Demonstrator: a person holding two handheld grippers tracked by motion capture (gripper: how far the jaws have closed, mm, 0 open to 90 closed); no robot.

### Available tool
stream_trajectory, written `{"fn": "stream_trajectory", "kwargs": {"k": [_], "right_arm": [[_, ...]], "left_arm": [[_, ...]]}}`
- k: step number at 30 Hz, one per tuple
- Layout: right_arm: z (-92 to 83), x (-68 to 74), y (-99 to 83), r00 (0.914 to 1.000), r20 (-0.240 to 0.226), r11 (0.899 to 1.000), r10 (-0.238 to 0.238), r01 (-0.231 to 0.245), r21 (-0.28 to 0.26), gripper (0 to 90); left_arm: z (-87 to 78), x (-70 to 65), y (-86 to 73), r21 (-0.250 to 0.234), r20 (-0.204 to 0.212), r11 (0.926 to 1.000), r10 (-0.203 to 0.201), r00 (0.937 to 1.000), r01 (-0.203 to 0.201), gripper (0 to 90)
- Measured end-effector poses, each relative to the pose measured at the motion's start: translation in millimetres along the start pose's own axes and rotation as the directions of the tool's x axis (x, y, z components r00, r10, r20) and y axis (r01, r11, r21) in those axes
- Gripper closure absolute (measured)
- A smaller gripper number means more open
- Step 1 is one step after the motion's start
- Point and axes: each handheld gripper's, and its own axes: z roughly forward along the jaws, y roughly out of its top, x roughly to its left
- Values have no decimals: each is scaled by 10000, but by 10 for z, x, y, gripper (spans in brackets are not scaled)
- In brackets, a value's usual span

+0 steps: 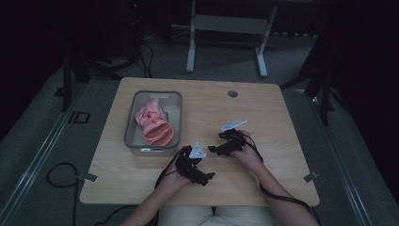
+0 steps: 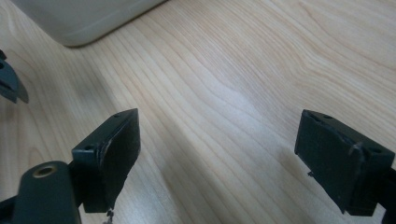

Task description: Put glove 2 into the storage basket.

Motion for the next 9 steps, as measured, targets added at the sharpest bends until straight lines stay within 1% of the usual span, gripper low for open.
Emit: {"fn": "stream_trajectory", "kwargs": {"k": [3, 9], "right_arm": [[-4, 1, -6, 10000, 10, 10000, -15, 16, -63, 140], [-8, 8, 0, 10000, 35, 9999, -81, 81, -115, 140]], "left_arm": [[11, -5, -12, 40, -16, 10000, 22, 10000, -22, 4], [0, 3, -17, -98, 27, 9999, -28, 10000, 28, 4]]}}
